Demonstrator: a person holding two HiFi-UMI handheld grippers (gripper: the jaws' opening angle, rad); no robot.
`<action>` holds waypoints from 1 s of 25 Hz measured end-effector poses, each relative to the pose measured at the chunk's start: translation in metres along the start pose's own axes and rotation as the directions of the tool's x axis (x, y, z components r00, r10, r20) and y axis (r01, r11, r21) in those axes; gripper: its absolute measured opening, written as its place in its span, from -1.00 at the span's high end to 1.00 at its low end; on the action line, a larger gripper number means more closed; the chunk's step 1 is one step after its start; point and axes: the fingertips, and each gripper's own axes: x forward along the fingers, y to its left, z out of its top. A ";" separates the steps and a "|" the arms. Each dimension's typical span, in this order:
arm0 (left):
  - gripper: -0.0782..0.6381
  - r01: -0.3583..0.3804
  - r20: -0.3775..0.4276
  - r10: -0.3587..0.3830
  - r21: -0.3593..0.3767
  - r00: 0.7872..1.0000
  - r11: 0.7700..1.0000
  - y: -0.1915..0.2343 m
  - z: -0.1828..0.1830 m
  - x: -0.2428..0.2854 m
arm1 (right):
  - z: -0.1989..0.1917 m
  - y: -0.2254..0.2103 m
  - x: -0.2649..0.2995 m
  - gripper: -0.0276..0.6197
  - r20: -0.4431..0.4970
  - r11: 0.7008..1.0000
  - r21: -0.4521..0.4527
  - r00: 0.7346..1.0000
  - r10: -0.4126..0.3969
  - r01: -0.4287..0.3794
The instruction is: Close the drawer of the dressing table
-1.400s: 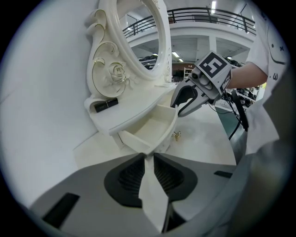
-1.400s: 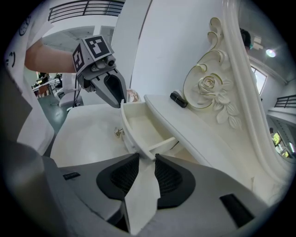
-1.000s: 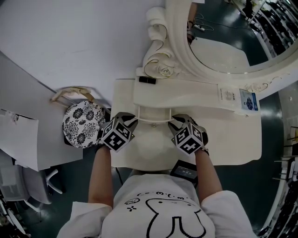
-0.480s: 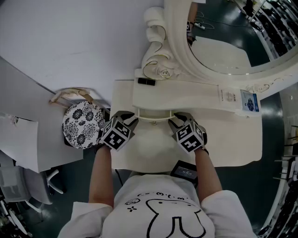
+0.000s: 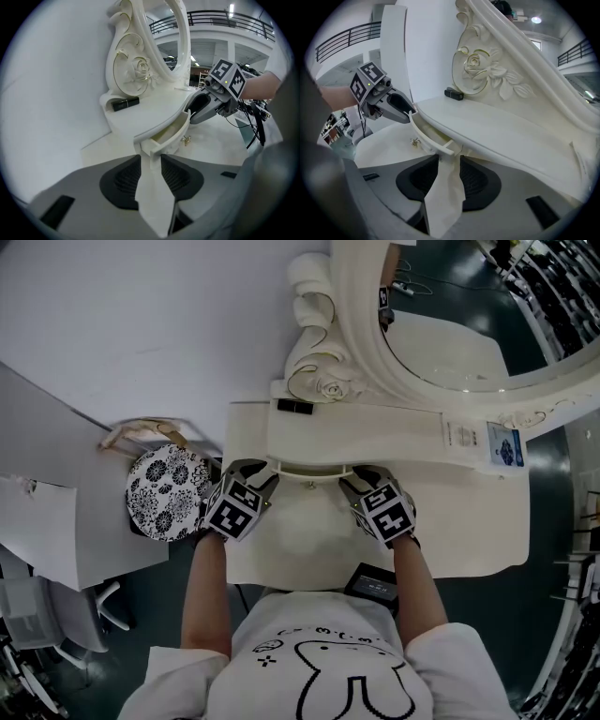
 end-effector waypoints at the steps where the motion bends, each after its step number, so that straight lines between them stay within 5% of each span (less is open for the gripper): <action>1: 0.31 -0.003 0.001 0.003 -0.004 1.000 1.000 0.001 0.001 0.001 | 0.000 -0.001 0.001 0.48 0.003 0.999 0.032 1.000 0.009 -0.009; 5: 0.31 -0.017 0.004 0.017 -0.017 1.000 1.000 0.008 0.003 0.004 | 0.000 -0.004 0.004 0.45 0.028 0.986 0.161 0.999 0.041 -0.045; 25: 0.19 -0.071 0.002 0.072 -0.090 0.997 0.993 0.031 0.006 0.019 | 0.007 -0.026 0.012 0.41 0.096 0.938 0.346 0.994 -0.054 0.018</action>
